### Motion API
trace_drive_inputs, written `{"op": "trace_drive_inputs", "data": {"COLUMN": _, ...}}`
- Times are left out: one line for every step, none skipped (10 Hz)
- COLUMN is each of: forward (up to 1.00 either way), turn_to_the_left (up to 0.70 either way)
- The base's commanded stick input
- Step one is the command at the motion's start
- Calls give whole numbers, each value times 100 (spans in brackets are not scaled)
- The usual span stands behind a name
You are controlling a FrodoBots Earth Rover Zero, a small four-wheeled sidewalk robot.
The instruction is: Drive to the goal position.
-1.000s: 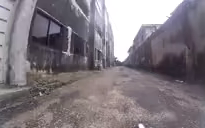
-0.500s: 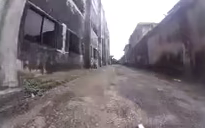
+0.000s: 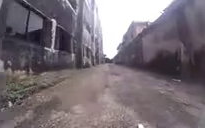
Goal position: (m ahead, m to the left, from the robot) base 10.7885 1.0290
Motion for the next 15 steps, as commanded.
{"op": "trace_drive_inputs", "data": {"forward": 49, "turn_to_the_left": -25}}
{"op": "trace_drive_inputs", "data": {"forward": 29, "turn_to_the_left": -15}}
{"op": "trace_drive_inputs", "data": {"forward": 9, "turn_to_the_left": -5}}
{"op": "trace_drive_inputs", "data": {"forward": 27, "turn_to_the_left": 0}}
{"op": "trace_drive_inputs", "data": {"forward": 70, "turn_to_the_left": -3}}
{"op": "trace_drive_inputs", "data": {"forward": 70, "turn_to_the_left": -21}}
{"op": "trace_drive_inputs", "data": {"forward": 70, "turn_to_the_left": -35}}
{"op": "trace_drive_inputs", "data": {"forward": 70, "turn_to_the_left": -35}}
{"op": "trace_drive_inputs", "data": {"forward": 70, "turn_to_the_left": -28}}
{"op": "trace_drive_inputs", "data": {"forward": 70, "turn_to_the_left": -6}}
{"op": "trace_drive_inputs", "data": {"forward": 70, "turn_to_the_left": 0}}
{"op": "trace_drive_inputs", "data": {"forward": 70, "turn_to_the_left": 0}}
{"op": "trace_drive_inputs", "data": {"forward": 70, "turn_to_the_left": 0}}
{"op": "trace_drive_inputs", "data": {"forward": 70, "turn_to_the_left": 0}}
{"op": "trace_drive_inputs", "data": {"forward": 70, "turn_to_the_left": 0}}
